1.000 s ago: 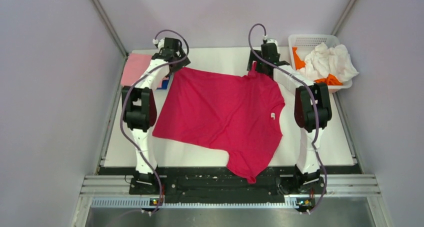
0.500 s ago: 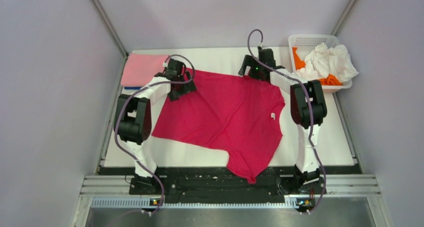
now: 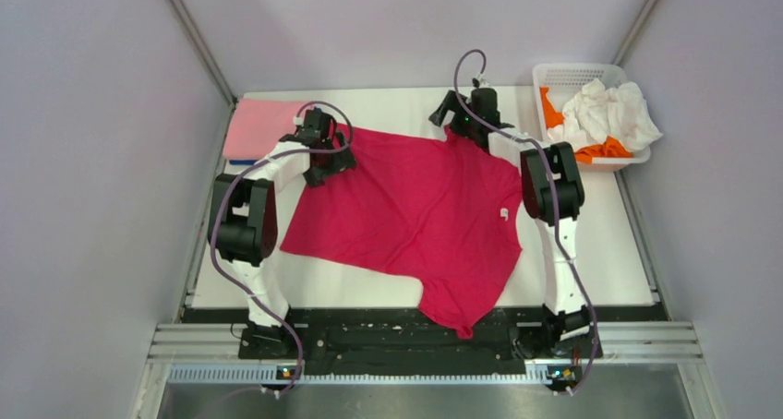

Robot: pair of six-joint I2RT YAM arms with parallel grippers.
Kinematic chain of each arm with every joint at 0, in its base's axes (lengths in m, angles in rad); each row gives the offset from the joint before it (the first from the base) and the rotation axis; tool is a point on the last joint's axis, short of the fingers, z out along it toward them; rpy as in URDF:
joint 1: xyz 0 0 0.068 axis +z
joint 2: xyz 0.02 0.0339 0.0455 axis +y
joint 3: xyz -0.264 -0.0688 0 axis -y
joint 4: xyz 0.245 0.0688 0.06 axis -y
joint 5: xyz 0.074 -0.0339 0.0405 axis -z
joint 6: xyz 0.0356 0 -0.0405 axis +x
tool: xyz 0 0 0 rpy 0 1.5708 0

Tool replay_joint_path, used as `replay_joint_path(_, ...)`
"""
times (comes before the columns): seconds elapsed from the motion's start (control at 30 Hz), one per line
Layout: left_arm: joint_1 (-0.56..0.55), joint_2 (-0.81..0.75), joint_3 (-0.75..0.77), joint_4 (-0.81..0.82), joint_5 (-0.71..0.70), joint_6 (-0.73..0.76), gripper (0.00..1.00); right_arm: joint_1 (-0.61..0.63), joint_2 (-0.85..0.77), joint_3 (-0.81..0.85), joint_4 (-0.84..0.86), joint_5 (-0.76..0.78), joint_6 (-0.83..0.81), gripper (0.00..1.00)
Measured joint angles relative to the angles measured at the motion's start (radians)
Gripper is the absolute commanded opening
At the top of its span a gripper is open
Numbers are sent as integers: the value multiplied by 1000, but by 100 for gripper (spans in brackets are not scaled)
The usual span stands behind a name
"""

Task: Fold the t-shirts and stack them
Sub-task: Flatten out the tshirt

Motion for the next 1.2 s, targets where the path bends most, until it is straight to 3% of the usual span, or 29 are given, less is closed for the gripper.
replay_joint_path(0.27,2,-9,-16,-3,-18,1,99,19,238,337,137,-106,147,99)
replay_joint_path(0.47,3,-27,-24,-11,-26,5,99,45,229,353,106,-120,106,99)
replay_joint_path(0.6,3,-37,-24,-9,-16,5,99,45,140,258,41,-93,30,99)
replay_joint_path(0.87,4,-80,-47,-7,4,5,99,45,-187,-129,26,16,-60,99)
replay_joint_path(1.2,4,-85,-58,-9,4,28,99,45,-185,-195,-5,90,-76,99)
